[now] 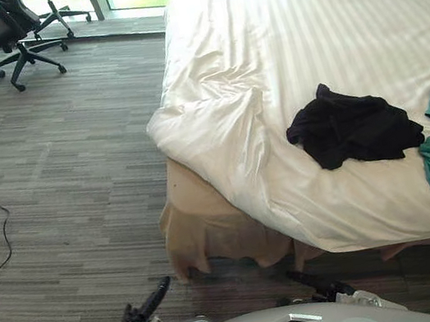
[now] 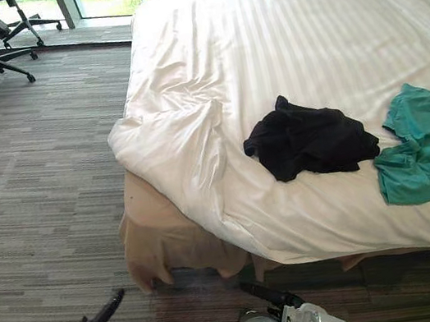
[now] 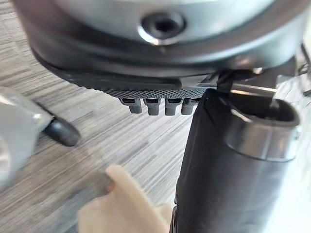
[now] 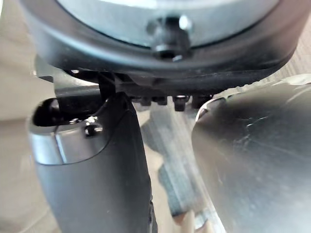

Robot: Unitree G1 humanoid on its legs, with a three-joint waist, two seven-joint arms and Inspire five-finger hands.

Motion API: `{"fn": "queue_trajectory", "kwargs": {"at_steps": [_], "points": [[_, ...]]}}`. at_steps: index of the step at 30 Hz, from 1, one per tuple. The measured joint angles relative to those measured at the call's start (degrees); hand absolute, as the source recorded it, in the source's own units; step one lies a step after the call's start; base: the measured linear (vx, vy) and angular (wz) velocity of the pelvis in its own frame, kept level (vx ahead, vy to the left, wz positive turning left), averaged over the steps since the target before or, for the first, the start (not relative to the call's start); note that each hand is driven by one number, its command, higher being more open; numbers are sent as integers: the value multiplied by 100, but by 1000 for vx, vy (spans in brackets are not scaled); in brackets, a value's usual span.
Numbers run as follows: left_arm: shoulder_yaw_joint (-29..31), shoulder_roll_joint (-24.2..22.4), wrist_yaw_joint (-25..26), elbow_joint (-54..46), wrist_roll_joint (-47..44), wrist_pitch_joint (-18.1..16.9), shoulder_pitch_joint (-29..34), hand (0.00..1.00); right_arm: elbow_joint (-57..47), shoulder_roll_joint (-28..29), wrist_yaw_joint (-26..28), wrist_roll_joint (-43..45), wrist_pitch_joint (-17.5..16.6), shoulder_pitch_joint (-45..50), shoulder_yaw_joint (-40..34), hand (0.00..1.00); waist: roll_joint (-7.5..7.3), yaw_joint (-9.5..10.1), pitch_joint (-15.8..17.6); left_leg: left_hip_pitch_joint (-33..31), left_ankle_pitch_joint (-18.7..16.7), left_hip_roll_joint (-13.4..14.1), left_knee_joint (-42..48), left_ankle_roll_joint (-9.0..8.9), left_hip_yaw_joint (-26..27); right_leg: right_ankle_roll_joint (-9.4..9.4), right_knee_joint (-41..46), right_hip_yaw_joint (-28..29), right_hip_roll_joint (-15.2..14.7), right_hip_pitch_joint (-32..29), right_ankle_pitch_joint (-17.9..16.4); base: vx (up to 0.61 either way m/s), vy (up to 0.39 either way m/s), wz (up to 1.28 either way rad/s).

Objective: Tidy up the quilt and then pick up the clothes from the bed and put them into the laundry hamper

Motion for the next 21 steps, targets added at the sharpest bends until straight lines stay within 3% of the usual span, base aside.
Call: {"fn": "queue_trajectory", "kwargs": {"at_steps": [5,7,11,14,16,18,21], "points": [[463,376,476,-748,-65,-339,-135,100,-14,-31,29,42,71,51,-44,100,75,-30,14,139,219,1,-377,-14,146,-17,-90,-41,40,5,87,-112,-1,-1],[616,751,668,-1312,-24,-508,-354,100,-31,-39,105,56,37,155,-22,100,63,-22,-2,63,210,2,-387,-2,223,-25,-240,-99,42,13,139,-131,3,7],[536,1344,863,-1935,116,-581,-901,100,-63,-51,126,256,-59,356,28,100,95,-41,-23,-54,200,13,-388,-17,536,-6,-362,-222,39,-4,155,-28,19,14],[247,1955,920,-2433,748,-563,-1405,100,-77,-53,97,331,-62,543,2,100,200,-76,-85,-45,207,5,-388,-36,662,4,-384,-164,26,-4,168,54,32,1],[170,2663,692,-2489,1439,-465,-1976,100,-89,-57,57,330,-91,581,-25,100,232,-181,-181,-19,249,10,-385,-80,768,15,-363,-67,3,-19,258,119,49,-14],[165,3181,278,-2512,1786,-463,-2494,100,-87,-56,35,329,-123,630,-25,100,236,-166,-315,-42,255,14,-362,-94,981,12,-363,62,11,-120,262,125,31,-28],[-87,3649,-271,-2614,2382,-660,-3204,100,-91,-57,-36,425,-201,716,-41,100,297,-196,-418,65,258,4,-357,-98,1300,10,-363,255,7,-114,264,139,21,-26]]}}
